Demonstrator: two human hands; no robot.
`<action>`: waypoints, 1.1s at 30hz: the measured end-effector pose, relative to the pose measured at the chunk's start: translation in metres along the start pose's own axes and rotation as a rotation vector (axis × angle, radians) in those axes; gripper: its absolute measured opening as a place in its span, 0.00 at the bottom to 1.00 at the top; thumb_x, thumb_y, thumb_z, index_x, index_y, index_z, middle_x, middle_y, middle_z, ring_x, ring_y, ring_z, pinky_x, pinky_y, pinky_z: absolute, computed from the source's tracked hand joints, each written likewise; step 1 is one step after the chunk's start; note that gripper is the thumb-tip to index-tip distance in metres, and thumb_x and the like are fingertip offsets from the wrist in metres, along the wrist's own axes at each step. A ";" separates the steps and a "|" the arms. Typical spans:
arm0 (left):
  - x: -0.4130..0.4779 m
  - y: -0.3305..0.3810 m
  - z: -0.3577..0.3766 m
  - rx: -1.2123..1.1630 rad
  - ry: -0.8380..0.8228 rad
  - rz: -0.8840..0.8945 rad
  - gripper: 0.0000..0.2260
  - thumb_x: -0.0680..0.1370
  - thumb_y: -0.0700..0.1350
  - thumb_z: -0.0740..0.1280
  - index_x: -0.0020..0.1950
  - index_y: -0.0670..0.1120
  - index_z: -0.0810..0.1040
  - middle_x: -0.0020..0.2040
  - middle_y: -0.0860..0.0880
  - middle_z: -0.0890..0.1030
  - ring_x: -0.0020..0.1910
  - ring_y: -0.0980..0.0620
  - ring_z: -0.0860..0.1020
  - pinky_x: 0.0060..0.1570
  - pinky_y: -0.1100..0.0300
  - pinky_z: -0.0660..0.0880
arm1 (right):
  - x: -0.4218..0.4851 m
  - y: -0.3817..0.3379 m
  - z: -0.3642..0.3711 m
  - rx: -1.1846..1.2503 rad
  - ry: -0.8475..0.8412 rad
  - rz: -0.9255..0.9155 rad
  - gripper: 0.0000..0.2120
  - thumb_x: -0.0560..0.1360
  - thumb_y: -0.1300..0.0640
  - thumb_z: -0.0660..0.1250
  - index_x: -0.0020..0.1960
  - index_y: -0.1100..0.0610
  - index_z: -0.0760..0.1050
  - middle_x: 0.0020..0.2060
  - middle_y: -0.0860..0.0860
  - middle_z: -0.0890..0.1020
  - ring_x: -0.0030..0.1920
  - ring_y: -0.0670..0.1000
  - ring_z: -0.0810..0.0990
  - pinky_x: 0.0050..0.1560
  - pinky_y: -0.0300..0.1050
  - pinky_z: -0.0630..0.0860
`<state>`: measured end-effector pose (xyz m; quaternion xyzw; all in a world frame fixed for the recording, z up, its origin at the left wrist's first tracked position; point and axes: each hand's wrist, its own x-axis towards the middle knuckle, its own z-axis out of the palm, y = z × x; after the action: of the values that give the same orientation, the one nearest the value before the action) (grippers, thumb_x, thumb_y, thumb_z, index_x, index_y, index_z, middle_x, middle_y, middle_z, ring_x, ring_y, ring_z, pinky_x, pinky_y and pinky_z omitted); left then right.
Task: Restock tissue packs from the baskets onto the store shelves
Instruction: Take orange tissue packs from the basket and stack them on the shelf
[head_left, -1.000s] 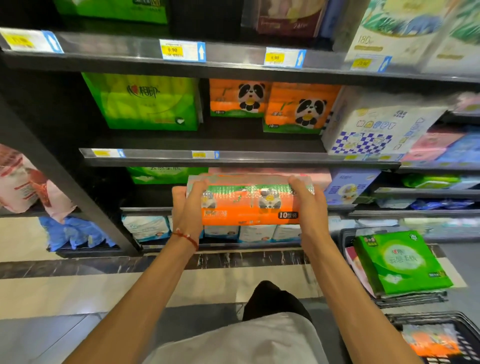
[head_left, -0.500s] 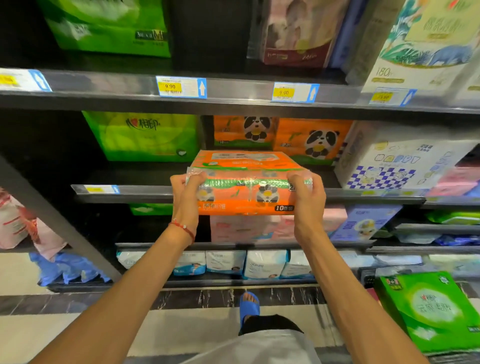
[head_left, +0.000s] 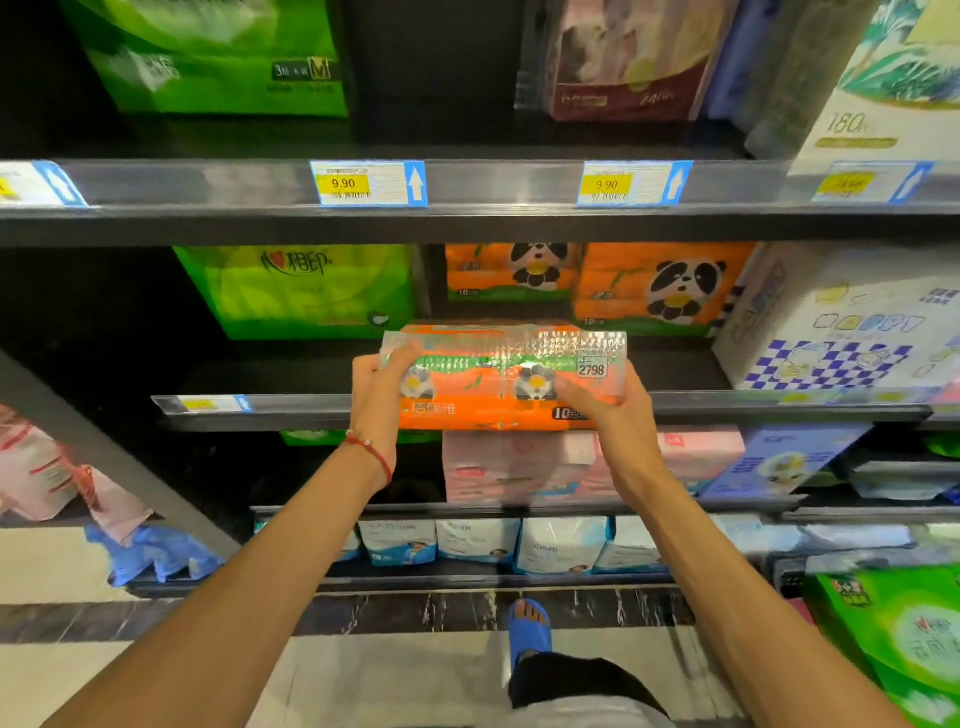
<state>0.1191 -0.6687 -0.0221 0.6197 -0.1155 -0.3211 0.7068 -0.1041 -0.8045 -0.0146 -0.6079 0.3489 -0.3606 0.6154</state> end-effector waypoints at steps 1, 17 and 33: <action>-0.007 0.004 0.001 0.009 -0.021 0.013 0.43 0.62 0.68 0.80 0.67 0.44 0.74 0.59 0.38 0.83 0.60 0.36 0.82 0.63 0.30 0.75 | 0.000 -0.002 0.001 -0.011 0.011 -0.017 0.34 0.70 0.47 0.83 0.72 0.49 0.76 0.63 0.49 0.85 0.63 0.51 0.84 0.68 0.59 0.80; 0.010 0.041 0.017 0.225 -0.114 0.267 0.16 0.74 0.50 0.77 0.60 0.53 0.82 0.53 0.56 0.85 0.49 0.66 0.82 0.46 0.74 0.73 | 0.023 -0.031 0.013 -0.202 0.019 -0.158 0.40 0.70 0.67 0.81 0.68 0.53 0.57 0.62 0.48 0.73 0.60 0.46 0.80 0.56 0.34 0.81; 0.052 0.002 0.025 0.325 -0.073 0.286 0.30 0.71 0.50 0.80 0.67 0.54 0.69 0.58 0.58 0.76 0.63 0.55 0.72 0.63 0.56 0.68 | 0.067 0.006 0.031 -0.143 0.091 -0.214 0.44 0.69 0.34 0.79 0.76 0.40 0.61 0.70 0.44 0.76 0.69 0.46 0.78 0.73 0.58 0.76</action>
<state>0.1454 -0.7199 -0.0274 0.6907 -0.2779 -0.2168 0.6315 -0.0441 -0.8478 -0.0199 -0.6671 0.3345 -0.4257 0.5118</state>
